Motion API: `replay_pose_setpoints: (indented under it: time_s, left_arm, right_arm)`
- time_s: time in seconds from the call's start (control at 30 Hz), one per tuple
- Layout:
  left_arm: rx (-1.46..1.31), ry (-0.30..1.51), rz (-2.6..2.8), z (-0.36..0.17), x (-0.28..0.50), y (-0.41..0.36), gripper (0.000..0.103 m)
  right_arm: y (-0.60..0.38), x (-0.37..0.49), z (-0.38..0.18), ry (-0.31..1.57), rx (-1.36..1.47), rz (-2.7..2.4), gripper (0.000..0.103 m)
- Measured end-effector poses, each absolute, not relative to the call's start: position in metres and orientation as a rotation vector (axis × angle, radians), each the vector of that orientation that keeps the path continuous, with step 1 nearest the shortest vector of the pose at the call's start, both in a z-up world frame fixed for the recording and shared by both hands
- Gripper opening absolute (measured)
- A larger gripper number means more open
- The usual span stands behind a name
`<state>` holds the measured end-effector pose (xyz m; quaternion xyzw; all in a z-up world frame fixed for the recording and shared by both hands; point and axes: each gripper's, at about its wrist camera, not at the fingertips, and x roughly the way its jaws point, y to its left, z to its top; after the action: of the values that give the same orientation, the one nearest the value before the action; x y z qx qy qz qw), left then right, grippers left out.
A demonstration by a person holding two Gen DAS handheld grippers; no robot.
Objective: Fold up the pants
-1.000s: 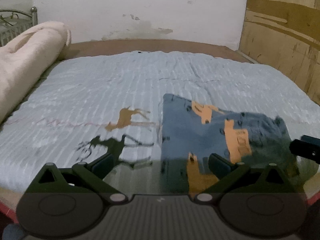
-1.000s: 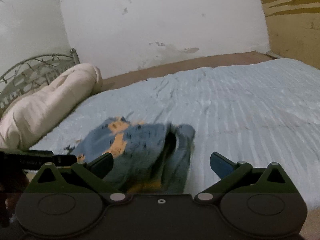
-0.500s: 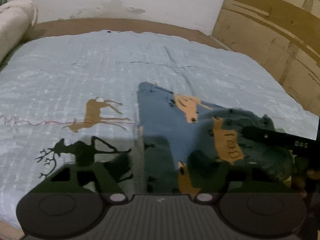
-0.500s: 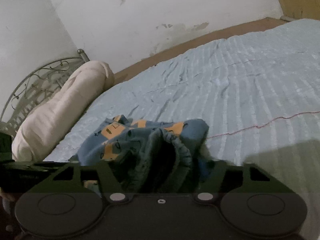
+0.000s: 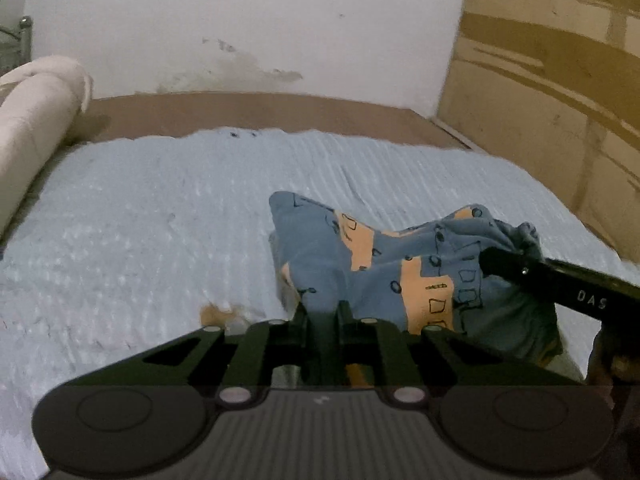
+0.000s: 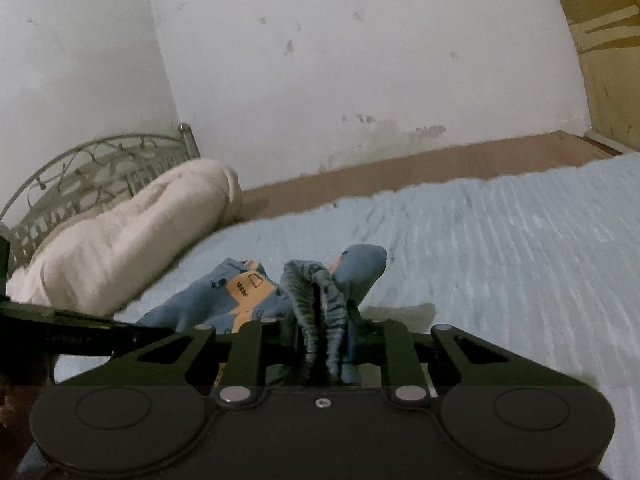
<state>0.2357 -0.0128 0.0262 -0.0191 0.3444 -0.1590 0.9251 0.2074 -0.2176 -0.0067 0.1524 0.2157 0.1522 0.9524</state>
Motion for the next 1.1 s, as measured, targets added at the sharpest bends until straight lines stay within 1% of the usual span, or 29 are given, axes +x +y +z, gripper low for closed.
replay_pose_setpoints:
  time_s: [0.13,0.3,0.43,0.47,0.5,0.53,0.57,0.6,0.63,0.67,0.7,0.73,0.8,0.83,0.87,0.93,1.1]
  left_arm:
    - [-0.045,0.696,-0.274,0.023,0.258,-0.010,0.014]
    - [-0.060,0.759,-0.241,-0.003,0.287,-0.010,0.014]
    - [-0.069,0.774,-0.242,-0.017,0.288,-0.003,0.015]
    - [-0.073,0.771,-0.244,-0.017,0.286,-0.002,0.017]
    - [-0.074,0.772,-0.246,-0.017,0.286,-0.001,0.021]
    - [-0.074,0.773,-0.246,-0.016,0.285,-0.001,0.024]
    - [-0.070,0.772,-0.236,-0.015,0.282,0.000,0.035]
    - [-0.069,0.768,-0.233,-0.013,0.279,0.001,0.049]
    - [-0.071,0.759,-0.229,-0.011,0.276,0.002,0.057]
    - [-0.073,0.743,-0.221,-0.007,0.269,0.003,0.068]
    - [-0.073,0.729,-0.216,-0.003,0.262,0.005,0.075]
    - [-0.073,0.713,-0.214,0.000,0.255,0.006,0.078]
    - [-0.064,0.678,-0.209,0.009,0.235,0.008,0.095]
    - [-0.056,0.653,-0.201,0.013,0.225,0.008,0.098]
    - [-0.045,0.624,-0.189,0.017,0.212,0.009,0.102]
    - [-0.031,0.584,-0.171,0.023,0.189,0.009,0.102]
    - [-0.023,0.536,-0.134,0.026,0.136,0.009,0.102]
  right_arm:
    - [-0.210,0.244,-0.009,0.438,0.331,0.310,0.021]
    - [-0.198,0.280,-0.029,0.491,0.324,0.293,0.021]
    - [-0.198,0.292,-0.041,0.532,0.331,0.277,0.023]
    - [-0.198,0.293,-0.042,0.536,0.331,0.276,0.023]
    - [-0.199,0.294,-0.043,0.542,0.329,0.273,0.027]
    - [-0.197,0.293,-0.044,0.545,0.324,0.265,0.034]
    - [-0.197,0.290,-0.043,0.545,0.319,0.256,0.037]
    - [-0.197,0.287,-0.042,0.539,0.311,0.240,0.043]
    - [-0.197,0.283,-0.040,0.529,0.304,0.231,0.055]
    - [-0.197,0.277,-0.038,0.517,0.299,0.227,0.062]
    - [-0.197,0.270,-0.035,0.505,0.296,0.223,0.075]
    - [-0.196,0.260,-0.031,0.488,0.288,0.218,0.084]
    - [-0.193,0.239,-0.024,0.458,0.265,0.214,0.092]
    - [-0.191,0.228,-0.020,0.447,0.250,0.216,0.097]
    - [-0.188,0.217,-0.017,0.435,0.236,0.217,0.098]
    - [-0.184,0.194,-0.010,0.413,0.213,0.212,0.102]
    - [-0.173,0.139,-0.001,0.384,0.188,0.191,0.102]
